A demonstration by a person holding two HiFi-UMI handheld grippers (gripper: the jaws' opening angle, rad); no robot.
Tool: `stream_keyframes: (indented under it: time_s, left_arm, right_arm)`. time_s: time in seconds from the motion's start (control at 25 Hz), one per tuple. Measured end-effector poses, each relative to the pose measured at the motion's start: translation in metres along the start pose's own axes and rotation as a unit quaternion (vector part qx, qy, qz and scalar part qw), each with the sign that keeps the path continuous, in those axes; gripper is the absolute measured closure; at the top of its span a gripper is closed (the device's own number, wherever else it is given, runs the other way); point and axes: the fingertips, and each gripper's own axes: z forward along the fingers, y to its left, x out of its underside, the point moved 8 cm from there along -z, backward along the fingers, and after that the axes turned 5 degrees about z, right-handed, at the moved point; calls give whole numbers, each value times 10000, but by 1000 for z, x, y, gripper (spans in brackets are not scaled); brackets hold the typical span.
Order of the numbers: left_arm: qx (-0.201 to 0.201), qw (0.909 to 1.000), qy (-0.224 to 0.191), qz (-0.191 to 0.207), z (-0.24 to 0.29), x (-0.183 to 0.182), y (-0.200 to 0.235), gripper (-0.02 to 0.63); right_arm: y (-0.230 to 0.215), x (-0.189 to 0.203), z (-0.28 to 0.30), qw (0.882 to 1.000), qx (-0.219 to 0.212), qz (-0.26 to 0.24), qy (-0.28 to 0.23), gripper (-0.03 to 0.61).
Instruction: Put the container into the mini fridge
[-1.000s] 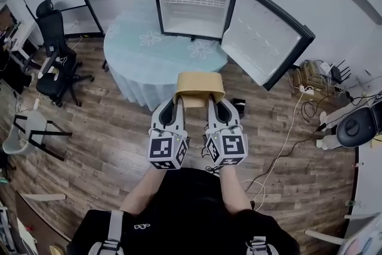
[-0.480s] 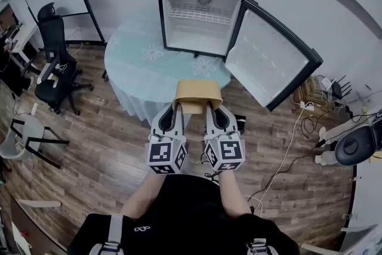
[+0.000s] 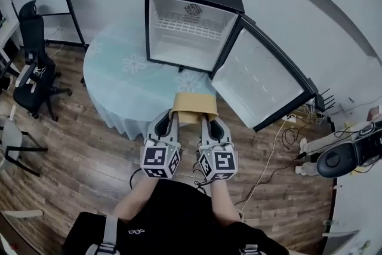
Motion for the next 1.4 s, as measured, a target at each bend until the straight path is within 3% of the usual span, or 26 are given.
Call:
stream_keyframes:
  time_s: [0.64, 0.96, 1.4]
  left_arm:
    - [-425, 9959, 793, 90, 100, 11, 94, 578]
    - [-407, 9955, 845, 97, 167, -6, 148, 577]
    - [-111, 9939, 1075, -210, 230, 4, 149, 575]
  right_arm:
    - [-10, 38, 146, 9958, -311, 591, 628, 540]
    - [-13, 30, 232, 9957, -290, 608, 641, 541]
    - [-54, 26, 270, 9941, 47, 463, 978, 541]
